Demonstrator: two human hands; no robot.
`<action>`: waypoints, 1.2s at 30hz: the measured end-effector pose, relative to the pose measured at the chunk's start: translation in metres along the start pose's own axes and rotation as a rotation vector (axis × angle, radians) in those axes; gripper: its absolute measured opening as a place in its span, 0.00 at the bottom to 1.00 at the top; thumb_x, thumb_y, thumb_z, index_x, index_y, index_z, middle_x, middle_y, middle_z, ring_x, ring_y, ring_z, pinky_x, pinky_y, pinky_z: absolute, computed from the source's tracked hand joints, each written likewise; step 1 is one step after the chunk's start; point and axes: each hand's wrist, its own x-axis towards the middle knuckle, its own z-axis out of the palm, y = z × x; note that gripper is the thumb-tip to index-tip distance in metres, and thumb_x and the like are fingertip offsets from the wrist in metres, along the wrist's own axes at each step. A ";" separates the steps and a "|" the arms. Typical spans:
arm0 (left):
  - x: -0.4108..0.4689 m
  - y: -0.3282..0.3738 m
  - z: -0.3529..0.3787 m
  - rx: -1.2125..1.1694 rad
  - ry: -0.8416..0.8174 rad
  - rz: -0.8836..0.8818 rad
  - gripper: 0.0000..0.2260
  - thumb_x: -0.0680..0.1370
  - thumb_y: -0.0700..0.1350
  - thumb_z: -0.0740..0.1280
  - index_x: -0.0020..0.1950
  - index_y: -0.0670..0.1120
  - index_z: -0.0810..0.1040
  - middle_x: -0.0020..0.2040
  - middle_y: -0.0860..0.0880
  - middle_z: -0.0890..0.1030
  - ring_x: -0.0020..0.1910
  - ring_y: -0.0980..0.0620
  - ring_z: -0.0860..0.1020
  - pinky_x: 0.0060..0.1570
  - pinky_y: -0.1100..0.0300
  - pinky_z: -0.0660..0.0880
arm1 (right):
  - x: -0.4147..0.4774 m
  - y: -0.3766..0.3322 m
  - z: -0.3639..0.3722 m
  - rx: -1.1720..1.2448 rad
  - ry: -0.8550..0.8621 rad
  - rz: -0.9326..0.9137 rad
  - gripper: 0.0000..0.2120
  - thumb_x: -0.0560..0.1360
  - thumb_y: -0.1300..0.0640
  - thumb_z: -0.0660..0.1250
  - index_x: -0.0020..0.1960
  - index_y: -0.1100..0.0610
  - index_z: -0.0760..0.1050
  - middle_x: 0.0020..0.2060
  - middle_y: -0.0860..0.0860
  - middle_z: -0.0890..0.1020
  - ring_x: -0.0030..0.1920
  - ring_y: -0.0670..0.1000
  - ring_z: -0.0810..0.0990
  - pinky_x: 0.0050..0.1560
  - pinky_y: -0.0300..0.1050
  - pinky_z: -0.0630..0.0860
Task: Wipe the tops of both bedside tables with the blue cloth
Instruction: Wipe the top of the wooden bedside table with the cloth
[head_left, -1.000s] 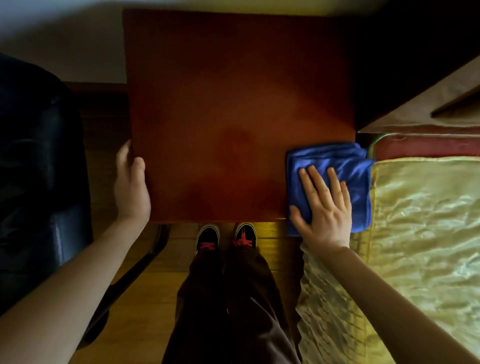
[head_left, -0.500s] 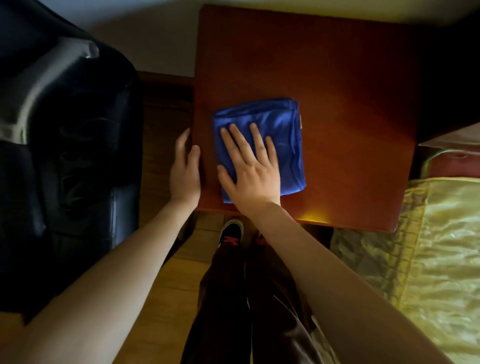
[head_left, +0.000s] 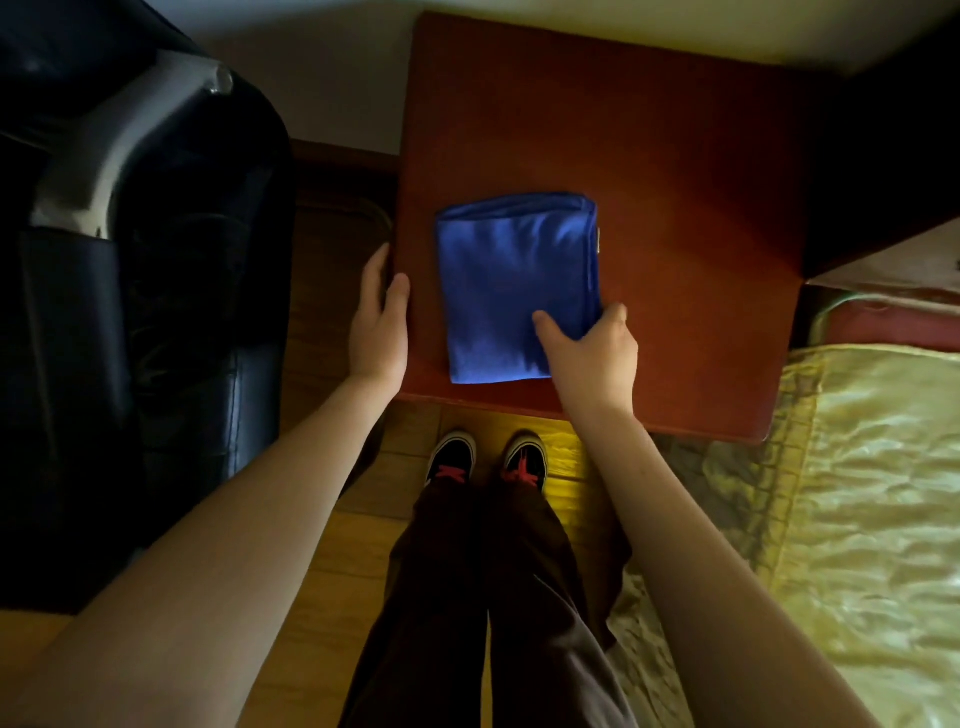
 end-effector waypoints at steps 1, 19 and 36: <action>0.000 0.001 -0.001 -0.002 -0.004 -0.003 0.20 0.82 0.55 0.55 0.75 0.59 0.61 0.64 0.57 0.73 0.52 0.62 0.75 0.48 0.65 0.73 | 0.002 -0.002 -0.001 0.086 -0.045 0.058 0.16 0.72 0.49 0.72 0.47 0.58 0.70 0.39 0.47 0.75 0.36 0.46 0.75 0.28 0.29 0.69; -0.236 0.246 -0.149 0.117 -0.121 0.261 0.16 0.82 0.49 0.59 0.67 0.47 0.75 0.63 0.50 0.78 0.63 0.55 0.74 0.57 0.65 0.69 | -0.218 -0.145 -0.226 0.484 -0.100 -0.146 0.04 0.73 0.57 0.72 0.44 0.56 0.78 0.42 0.52 0.84 0.44 0.53 0.84 0.47 0.49 0.81; -0.382 0.182 -0.190 0.366 -0.278 0.188 0.08 0.81 0.49 0.61 0.49 0.64 0.73 0.60 0.51 0.78 0.62 0.52 0.76 0.57 0.62 0.69 | -0.334 -0.023 -0.280 0.644 0.137 0.098 0.07 0.72 0.61 0.72 0.47 0.64 0.79 0.40 0.57 0.83 0.42 0.57 0.82 0.50 0.54 0.77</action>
